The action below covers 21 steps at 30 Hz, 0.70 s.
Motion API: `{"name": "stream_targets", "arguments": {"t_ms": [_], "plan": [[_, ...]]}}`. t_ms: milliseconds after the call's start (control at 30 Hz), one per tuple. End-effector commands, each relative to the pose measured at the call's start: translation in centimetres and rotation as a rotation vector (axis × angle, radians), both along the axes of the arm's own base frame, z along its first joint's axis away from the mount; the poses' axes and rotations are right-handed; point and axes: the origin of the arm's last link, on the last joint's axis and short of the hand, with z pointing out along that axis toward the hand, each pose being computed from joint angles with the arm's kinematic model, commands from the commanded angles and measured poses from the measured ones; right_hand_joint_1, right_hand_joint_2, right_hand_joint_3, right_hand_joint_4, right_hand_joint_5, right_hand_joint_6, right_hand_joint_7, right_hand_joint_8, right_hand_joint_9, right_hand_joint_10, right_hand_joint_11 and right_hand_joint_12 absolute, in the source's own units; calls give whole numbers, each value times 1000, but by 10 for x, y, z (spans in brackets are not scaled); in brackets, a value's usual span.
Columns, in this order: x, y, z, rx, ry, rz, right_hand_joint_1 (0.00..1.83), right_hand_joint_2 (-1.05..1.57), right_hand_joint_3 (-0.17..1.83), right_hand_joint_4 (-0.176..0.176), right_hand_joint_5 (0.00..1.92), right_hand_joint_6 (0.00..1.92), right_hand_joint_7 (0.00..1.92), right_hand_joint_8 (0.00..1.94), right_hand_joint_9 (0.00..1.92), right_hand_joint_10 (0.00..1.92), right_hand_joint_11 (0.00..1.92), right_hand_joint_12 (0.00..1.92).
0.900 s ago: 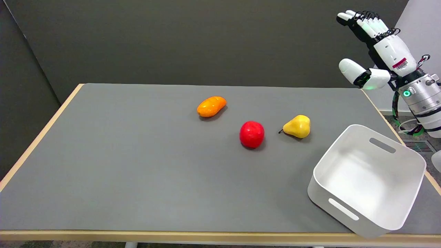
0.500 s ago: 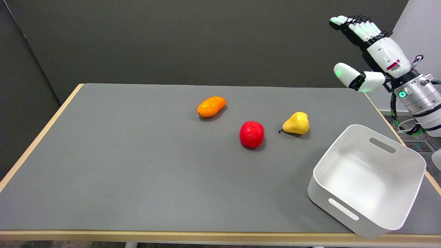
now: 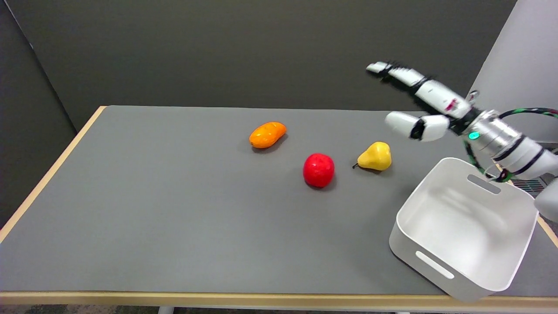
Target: Pick up tomato.
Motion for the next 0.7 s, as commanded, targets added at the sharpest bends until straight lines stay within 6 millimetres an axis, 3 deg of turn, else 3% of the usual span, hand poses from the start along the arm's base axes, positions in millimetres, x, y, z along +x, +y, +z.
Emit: {"name": "stream_targets", "arguments": {"t_ms": [33,200,267,367,500,700], "plan": [[-35,-39,-112,162,116,-313,207,626,1015,97,21,207,32,197,29,432,-1,818],[-52,-51,-153,240,239,-351,269,638,1020,88,0,210,-1,217,10,405,-1,763],[-56,-54,-161,253,290,-359,244,683,911,86,-1,197,-1,185,0,391,-1,705],[-61,-57,-165,249,347,-364,304,643,1031,76,9,179,-1,172,4,354,-1,712],[-67,-67,-165,212,353,-368,225,650,961,77,-1,169,-1,128,-1,302,-1,623],[-81,-95,-170,163,474,-341,256,649,920,76,-1,185,-1,167,-1,318,-1,631]]}}
